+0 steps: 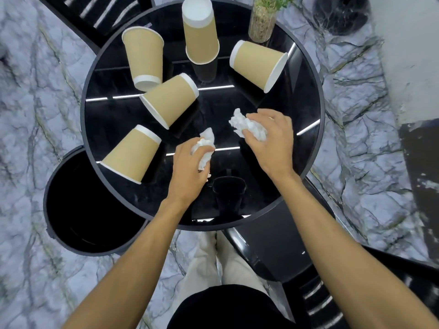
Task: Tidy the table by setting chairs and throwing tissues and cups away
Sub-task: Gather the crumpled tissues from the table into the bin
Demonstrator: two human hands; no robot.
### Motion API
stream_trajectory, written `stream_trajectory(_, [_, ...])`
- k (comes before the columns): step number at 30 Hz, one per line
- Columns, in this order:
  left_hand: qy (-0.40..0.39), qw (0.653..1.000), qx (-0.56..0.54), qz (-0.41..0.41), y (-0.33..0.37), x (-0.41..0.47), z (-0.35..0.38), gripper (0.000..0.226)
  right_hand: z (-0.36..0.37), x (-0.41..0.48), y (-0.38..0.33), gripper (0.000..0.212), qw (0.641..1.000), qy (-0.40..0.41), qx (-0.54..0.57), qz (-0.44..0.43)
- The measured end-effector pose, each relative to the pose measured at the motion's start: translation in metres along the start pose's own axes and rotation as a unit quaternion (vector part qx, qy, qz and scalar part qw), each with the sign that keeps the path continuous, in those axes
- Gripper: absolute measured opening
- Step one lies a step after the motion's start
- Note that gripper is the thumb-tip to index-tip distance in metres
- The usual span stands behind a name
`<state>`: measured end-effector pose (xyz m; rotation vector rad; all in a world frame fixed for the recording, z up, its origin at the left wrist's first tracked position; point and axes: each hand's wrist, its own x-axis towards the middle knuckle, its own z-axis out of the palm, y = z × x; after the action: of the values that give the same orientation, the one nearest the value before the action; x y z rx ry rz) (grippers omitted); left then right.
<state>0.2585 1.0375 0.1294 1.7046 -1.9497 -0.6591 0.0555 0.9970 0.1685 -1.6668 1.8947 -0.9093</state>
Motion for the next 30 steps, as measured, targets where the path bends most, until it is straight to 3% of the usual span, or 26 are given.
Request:
stream_trajectory(4, [0.007,1.0,-0.009,0.009,-0.004,0.0,-0.002,0.039,0.022,0.013,0.0,0.058,0.985,-0.102,-0.124,-0.06])
stream_trajectory(6, [0.01,1.0,-0.013,0.008,-0.004,0.001,-0.002,0.039,0.031,0.013,0.004,0.063,0.974,-0.115,-0.176,-0.08])
stream_trajectory(11, [0.027,0.999,-0.037,0.005,-0.006,0.001,-0.003,0.041,0.04,0.014,0.009,0.045,0.977,-0.074,-0.179,-0.09])
stream_trajectory(16, [0.075,0.992,-0.103,-0.015,-0.004,0.001,-0.004,0.039,0.039,0.018,0.003,0.024,0.98,-0.086,-0.15,-0.095])
stream_trajectory(30, [0.119,0.981,-0.146,-0.053,0.01,-0.016,-0.031,0.037,-0.006,-0.009,-0.013,0.014,0.996,-0.076,-0.036,-0.032])
